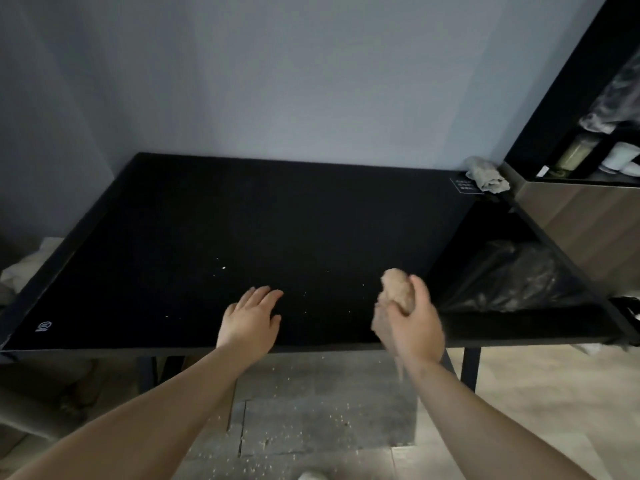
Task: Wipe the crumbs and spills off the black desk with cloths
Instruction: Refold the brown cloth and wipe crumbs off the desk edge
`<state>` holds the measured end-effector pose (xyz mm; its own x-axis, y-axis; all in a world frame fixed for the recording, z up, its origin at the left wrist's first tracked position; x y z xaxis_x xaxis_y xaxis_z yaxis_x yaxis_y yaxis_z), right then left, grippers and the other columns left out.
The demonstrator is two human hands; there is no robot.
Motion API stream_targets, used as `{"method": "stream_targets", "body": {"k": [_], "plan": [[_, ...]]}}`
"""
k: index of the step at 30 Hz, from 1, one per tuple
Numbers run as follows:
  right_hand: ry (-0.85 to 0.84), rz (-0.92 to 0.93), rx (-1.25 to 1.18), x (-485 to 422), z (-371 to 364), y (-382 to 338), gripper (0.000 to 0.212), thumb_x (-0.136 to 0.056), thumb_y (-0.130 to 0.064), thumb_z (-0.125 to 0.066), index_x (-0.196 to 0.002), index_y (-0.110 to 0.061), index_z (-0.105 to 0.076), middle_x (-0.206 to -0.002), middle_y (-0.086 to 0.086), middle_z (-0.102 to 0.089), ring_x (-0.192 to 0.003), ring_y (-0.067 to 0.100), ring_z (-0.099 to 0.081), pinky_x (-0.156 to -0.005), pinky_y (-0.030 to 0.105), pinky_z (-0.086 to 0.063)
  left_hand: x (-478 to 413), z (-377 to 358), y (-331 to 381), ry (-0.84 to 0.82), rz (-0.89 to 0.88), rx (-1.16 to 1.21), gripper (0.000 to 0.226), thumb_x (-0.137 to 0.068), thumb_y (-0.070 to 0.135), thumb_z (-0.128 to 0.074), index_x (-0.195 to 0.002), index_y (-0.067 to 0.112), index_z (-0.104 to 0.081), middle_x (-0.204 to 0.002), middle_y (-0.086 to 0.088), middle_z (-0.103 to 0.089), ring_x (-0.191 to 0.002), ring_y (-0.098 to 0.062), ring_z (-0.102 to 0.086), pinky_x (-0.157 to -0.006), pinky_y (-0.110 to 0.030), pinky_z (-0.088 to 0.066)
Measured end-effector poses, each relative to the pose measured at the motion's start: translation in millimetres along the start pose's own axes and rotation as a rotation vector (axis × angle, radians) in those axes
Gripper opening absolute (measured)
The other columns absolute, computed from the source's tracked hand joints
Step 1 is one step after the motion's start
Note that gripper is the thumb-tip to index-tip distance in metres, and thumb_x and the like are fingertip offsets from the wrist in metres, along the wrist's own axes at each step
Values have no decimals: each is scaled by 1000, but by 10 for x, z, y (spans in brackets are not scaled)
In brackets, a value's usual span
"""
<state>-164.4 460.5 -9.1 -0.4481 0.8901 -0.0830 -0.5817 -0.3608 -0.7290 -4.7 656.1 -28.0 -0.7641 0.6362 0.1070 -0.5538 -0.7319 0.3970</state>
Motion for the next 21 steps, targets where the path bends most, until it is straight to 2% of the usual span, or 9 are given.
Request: {"method": "stream_targets", "body": {"k": [2, 4, 7, 9, 11, 15, 18, 19, 21], "plan": [[56, -8, 142, -349, 28, 190, 52, -91, -33, -55, -138, -31, -33, -117, 7, -56, -103, 29, -55, -88, 47, -44, -121, -64, -98, -7, 65, -111, 56, -99, 35, -36, -149, 27, -12, -158, 4, -7, -145, -19, 3, -117, -42, -9], [22, -73, 249, -651, -36, 386, 55, -93, -31, -50, -141, -22, -26, -130, 18, -46, -109, 37, -51, -90, 51, -43, -208, -126, -224, -41, 135, -176, 60, -99, 40, -31, -150, 25, -3, -158, 3, 2, -144, -22, 10, -117, -45, -5], [-115, -158, 442, -871, -260, 562, 63, -96, -34, -42, -148, -14, -12, -153, 19, -14, -136, 37, -25, -108, 49, -28, -248, -249, -361, -149, 257, -181, 63, -98, 48, -24, -149, 25, 5, -158, 2, 11, -143, -24, 15, -117, -46, -1], [-180, -89, 534, -905, -440, 517, 64, -97, -39, -39, -149, -14, -10, -156, 17, -3, -142, 33, -12, -112, 48, -19, -264, -315, -386, -186, 299, -169, 64, -98, 51, -21, -148, 26, 9, -157, 2, 14, -143, -25, 17, -117, -45, 2], [-226, 86, 575, -856, -669, 403, 65, -95, -43, -41, -149, -14, -17, -156, 18, -9, -142, 33, -15, -111, 47, -21, -285, -304, -377, -194, 310, -169, 65, -98, 50, -23, -148, 26, 9, -157, 2, 14, -143, -25, 17, -117, -45, 2], [-277, 592, 430, -419, -1094, 49, 56, -79, -25, -70, -131, -12, -53, -139, 18, -47, -124, 36, -49, -100, 49, -42, -325, -241, -390, -192, 311, -163, 66, -97, 52, -29, -149, 28, 5, -158, 4, 10, -144, -22, 13, -118, -42, -1], [-577, 789, 230, -45, -1211, -220, 44, -89, -22, -56, -132, -19, -52, -138, 4, -49, -128, 21, -44, -106, 39, -37, -331, -206, -427, -165, 294, -179, 65, -96, 52, -30, -149, 31, 1, -158, 6, 5, -145, -20, 9, -118, -39, -5], [-602, 836, 174, -25, -1178, -266, 38, -92, -22, -49, -129, -18, -55, -131, 4, -54, -122, 19, -49, -103, 37, -41, -326, -202, -440, -161, 287, -184, 64, -96, 52, -30, -149, 32, 0, -158, 7, 4, -145, -19, 8, -118, -38, -7], [-363, 868, 88, -207, -1079, -181, 33, -86, -17, -46, -113, -11, -64, -110, 7, -65, -98, 21, -61, -86, 34, -51, -311, -202, -452, -155, 270, -193, 64, -96, 52, -28, -149, 32, 1, -158, 7, 5, -145, -19, 9, -118, -37, -6]]}}
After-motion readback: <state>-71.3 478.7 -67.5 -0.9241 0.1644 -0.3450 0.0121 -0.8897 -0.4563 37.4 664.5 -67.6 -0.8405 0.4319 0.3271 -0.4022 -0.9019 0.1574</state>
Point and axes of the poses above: each hand's wrist, its own x-axis away from the middle knuckle, its own z-axis out of the back of the hand, y = z × x, the point moved 2 cm from there along -x, towards the middle knuckle
